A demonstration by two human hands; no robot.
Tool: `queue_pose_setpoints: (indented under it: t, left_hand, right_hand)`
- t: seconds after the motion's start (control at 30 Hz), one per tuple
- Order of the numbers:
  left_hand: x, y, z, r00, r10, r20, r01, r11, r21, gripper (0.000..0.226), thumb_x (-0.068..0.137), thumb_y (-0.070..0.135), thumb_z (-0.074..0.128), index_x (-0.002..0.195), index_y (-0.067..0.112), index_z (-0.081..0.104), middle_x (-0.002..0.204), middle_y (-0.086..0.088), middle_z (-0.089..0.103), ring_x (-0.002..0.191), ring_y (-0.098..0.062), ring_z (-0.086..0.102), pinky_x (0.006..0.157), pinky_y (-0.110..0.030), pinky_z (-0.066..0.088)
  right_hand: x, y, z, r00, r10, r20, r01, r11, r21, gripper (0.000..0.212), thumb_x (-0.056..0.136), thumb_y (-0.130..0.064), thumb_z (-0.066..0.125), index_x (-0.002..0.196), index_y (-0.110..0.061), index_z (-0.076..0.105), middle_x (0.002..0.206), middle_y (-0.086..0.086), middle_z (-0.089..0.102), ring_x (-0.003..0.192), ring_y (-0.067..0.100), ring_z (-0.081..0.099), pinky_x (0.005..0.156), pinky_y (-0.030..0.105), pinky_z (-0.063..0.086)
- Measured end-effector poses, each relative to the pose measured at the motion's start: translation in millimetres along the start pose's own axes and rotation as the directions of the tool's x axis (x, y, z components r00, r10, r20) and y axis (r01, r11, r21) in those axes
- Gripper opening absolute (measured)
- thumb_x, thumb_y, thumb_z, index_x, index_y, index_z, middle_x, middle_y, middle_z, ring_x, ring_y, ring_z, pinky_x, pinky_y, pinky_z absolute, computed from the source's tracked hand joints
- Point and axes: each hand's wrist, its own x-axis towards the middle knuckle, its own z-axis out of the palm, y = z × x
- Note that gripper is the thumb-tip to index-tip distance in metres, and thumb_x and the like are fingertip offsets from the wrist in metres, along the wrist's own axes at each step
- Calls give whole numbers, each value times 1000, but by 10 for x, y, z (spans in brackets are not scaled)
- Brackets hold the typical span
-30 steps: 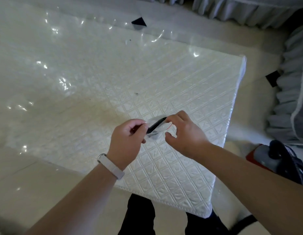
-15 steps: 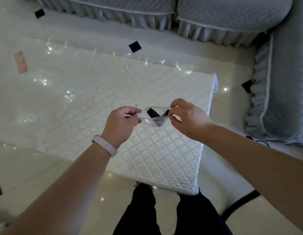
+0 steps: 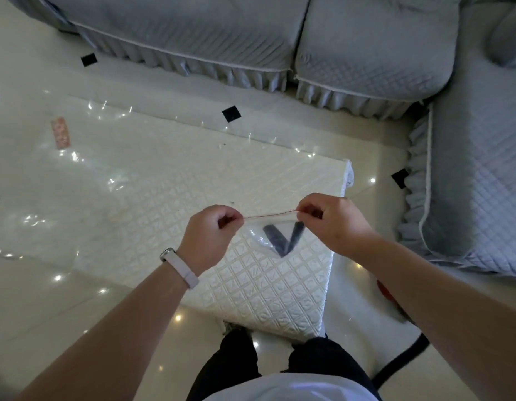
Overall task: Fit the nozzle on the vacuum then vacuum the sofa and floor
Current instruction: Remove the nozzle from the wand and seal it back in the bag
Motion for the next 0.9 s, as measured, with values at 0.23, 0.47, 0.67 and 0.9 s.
queue_pose_setpoints:
  t: [0.23,0.47,0.67,0.9]
  left_hand:
    - [-8,306,-189,984,160,78,-169,976,137,15,95,16,66,82,24,64,83,6,64,76,-10,60,68,-24,48]
    - [-38,604,-373,947,314,70,-322,931,171,17,95,12,64,83,25,62,83,13,57,76,-4,57,68,-19,44]
    - [-88,658,-452,933,355,57,-359,908,217,10,95,12,64,88,18,67,82,14,56,74,-1,56,65,-12,40]
    - [-166,690,-414,935,354,14,-350,916,198,16,93,8,65,85,22,66,81,15,58,76,0,58,68,-6,40]
  right_hand:
    - [-47,-311,-217,982,-97,159,143,939,-314,15,96,-27,55,104,-25,68,101,-10,65,93,14,60,73,26,49]
    - [-107,-711,-187,901,-417,120,430,820,-378,33,88,-34,66,118,-21,67,109,-4,67,102,20,59,95,35,46]
    - [-119,-925,-139,858,-511,43,505,827,-246,21,87,-21,70,106,-13,73,97,2,69,86,23,63,76,36,52]
    - [-159,-921,-125,894,-447,43,448,882,-148,8,90,-19,66,90,-13,71,80,-9,55,73,12,51,69,31,48]
